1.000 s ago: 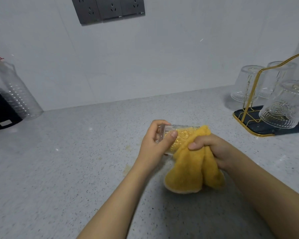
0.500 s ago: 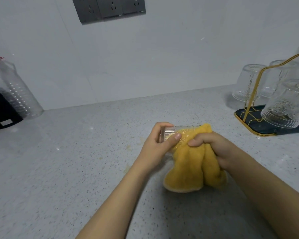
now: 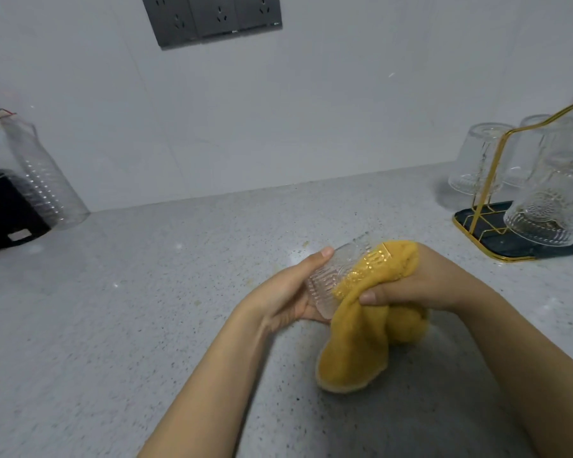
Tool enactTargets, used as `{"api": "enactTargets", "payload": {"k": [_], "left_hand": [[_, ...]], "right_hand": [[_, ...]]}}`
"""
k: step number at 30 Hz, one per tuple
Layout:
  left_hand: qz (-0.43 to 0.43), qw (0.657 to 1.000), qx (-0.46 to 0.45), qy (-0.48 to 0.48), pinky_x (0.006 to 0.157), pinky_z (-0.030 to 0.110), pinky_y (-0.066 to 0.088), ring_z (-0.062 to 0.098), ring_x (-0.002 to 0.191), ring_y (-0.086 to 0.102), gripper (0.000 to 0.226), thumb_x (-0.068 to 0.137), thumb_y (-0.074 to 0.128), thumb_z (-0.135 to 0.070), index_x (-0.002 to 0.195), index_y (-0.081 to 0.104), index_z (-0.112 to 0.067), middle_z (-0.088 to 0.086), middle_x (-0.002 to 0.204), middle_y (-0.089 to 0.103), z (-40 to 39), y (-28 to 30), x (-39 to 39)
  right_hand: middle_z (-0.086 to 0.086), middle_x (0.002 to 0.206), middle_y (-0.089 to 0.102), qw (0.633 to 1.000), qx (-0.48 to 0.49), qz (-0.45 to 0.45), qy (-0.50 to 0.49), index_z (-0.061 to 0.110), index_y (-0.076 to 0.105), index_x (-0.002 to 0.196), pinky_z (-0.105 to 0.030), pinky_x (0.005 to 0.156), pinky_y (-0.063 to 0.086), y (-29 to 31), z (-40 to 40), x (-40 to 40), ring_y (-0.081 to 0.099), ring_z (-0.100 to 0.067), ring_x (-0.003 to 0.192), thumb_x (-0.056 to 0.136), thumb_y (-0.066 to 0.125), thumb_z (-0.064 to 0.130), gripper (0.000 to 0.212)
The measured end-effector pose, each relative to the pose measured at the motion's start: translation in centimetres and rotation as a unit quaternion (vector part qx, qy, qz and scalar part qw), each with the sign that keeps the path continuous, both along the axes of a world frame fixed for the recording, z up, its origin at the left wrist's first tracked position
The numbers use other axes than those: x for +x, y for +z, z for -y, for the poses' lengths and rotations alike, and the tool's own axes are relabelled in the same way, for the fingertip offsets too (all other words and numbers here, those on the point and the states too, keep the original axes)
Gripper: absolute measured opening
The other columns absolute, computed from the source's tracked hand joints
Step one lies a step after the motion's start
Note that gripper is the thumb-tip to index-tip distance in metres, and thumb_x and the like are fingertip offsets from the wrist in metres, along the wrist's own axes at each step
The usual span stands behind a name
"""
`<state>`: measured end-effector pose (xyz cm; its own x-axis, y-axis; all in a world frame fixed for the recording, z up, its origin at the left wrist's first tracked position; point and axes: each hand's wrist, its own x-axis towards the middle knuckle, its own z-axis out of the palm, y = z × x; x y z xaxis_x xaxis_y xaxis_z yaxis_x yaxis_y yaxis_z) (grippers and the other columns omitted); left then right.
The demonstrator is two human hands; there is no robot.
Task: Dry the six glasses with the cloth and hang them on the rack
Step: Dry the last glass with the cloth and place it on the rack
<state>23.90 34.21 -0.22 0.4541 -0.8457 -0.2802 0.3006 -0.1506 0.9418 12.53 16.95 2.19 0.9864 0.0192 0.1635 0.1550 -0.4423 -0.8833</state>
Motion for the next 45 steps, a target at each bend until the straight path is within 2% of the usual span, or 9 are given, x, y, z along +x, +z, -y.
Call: {"api": "enactTargets", "payload": {"k": [5, 9, 12, 23, 28, 33, 39, 41, 45], "left_hand": [[-0.040, 0.994, -0.026, -0.102, 0.073, 0.034, 0.062, 0.020, 0.083, 0.074, 0.055, 0.061, 0.086, -0.053, 0.101, 0.074, -0.017, 0.007, 0.096, 0.076, 0.2, -0.8, -0.5], [-0.069, 0.994, -0.043, -0.068, 0.097, 0.050, 0.048, 0.027, 0.096, 0.068, 0.061, 0.051, 0.090, -0.053, 0.100, 0.077, -0.019, 0.009, 0.104, 0.074, 0.7, -1.5, -0.7], [-0.096, 0.992, -0.080, 0.010, 0.083, 0.038, 0.058, 0.020, 0.084, 0.074, 0.032, 0.065, 0.077, -0.044, 0.085, 0.082, -0.020, 0.006, 0.093, 0.077, 0.8, -1.0, -0.6], [-0.225, 0.922, -0.274, 0.157, 0.117, 0.050, 0.031, 0.037, 0.137, 0.043, 0.096, 0.065, 0.090, -0.027, 0.144, 0.043, 0.001, 0.026, 0.146, 0.045, 2.2, -1.9, -0.3], [-0.257, 0.937, -0.193, 0.136, 0.094, 0.040, 0.053, 0.031, 0.098, 0.072, 0.059, 0.076, 0.068, -0.044, 0.115, 0.068, 0.001, 0.023, 0.116, 0.069, 1.9, -1.7, -1.9], [-0.220, 0.946, -0.182, 0.151, 0.111, 0.047, 0.040, 0.035, 0.125, 0.057, 0.078, 0.073, 0.080, -0.038, 0.133, 0.053, 0.002, 0.025, 0.133, 0.059, 3.2, -1.7, -2.9], [-0.219, 0.951, -0.157, 0.150, 0.074, 0.033, 0.060, 0.026, 0.084, 0.075, 0.061, 0.087, 0.053, -0.048, 0.123, 0.062, 0.000, 0.019, 0.100, 0.074, 2.8, -1.3, -2.6], [-0.201, 0.959, -0.140, 0.144, 0.083, 0.035, 0.058, 0.030, 0.100, 0.071, 0.064, 0.087, 0.055, -0.049, 0.127, 0.060, 0.001, 0.022, 0.112, 0.071, 2.7, -1.2, -2.9], [-0.156, 0.956, -0.207, 0.136, 0.115, 0.050, 0.035, 0.038, 0.133, 0.049, 0.090, 0.073, 0.082, -0.039, 0.142, 0.044, 0.003, 0.027, 0.141, 0.051, 3.7, -2.1, -3.3]], "right_hand": [[0.008, 0.062, 0.068, 0.996, 0.086, 0.019, 0.000, 0.028, 0.070, 0.058, -0.014, 0.059, 0.049, -0.1, -0.4, 0.1, 0.064, -0.002, 0.062, 0.047, 0.080, 0.035, 0.016], [0.013, 0.051, 0.060, 0.985, 0.097, 0.087, -0.112, 0.032, 0.064, 0.050, -0.011, 0.053, 0.045, -1.0, -1.4, 0.9, 0.057, 0.005, 0.053, 0.051, 0.084, 0.046, 0.024], [0.013, 0.073, 0.069, 0.956, 0.165, 0.134, -0.201, 0.027, 0.070, 0.077, -0.014, 0.065, 0.051, -1.4, -2.1, 1.2, 0.064, 0.002, 0.070, 0.063, 0.070, 0.044, 0.022], [0.012, 0.143, 0.044, 0.940, 0.280, 0.115, -0.159, 0.049, 0.049, 0.125, -0.039, 0.111, 0.033, -3.8, -6.9, 2.3, 0.041, -0.007, 0.131, 0.090, 0.039, 0.051, 0.036], [0.030, 0.151, 0.013, 0.948, 0.151, 0.202, -0.195, 0.059, 0.023, 0.131, -0.026, 0.115, 0.013, -4.5, -8.6, 2.9, 0.009, 0.007, 0.140, 0.090, 0.030, 0.054, 0.042], [0.010, 0.145, 0.038, 0.895, 0.382, 0.104, -0.205, 0.056, 0.032, 0.132, -0.042, 0.108, 0.036, -4.0, -6.6, 3.7, 0.046, -0.015, 0.127, 0.078, 0.043, 0.064, 0.055], [0.025, 0.151, 0.014, 0.940, 0.206, 0.131, -0.239, 0.047, 0.012, 0.143, -0.026, 0.112, 0.020, -5.3, -9.1, 3.6, 0.017, -0.008, 0.142, 0.082, 0.029, 0.068, 0.067], [0.036, 0.146, 0.012, 0.923, 0.221, 0.167, -0.267, 0.059, 0.015, 0.137, -0.036, 0.114, 0.021, -4.6, -8.4, 3.7, 0.018, -0.013, 0.143, 0.087, 0.029, 0.066, 0.053], [0.000, 0.134, 0.054, 0.871, 0.434, 0.065, -0.219, 0.042, 0.056, 0.118, -0.042, 0.104, 0.040, -3.1, -5.7, 3.0, 0.056, -0.018, 0.117, 0.087, 0.041, 0.060, 0.039]]}}
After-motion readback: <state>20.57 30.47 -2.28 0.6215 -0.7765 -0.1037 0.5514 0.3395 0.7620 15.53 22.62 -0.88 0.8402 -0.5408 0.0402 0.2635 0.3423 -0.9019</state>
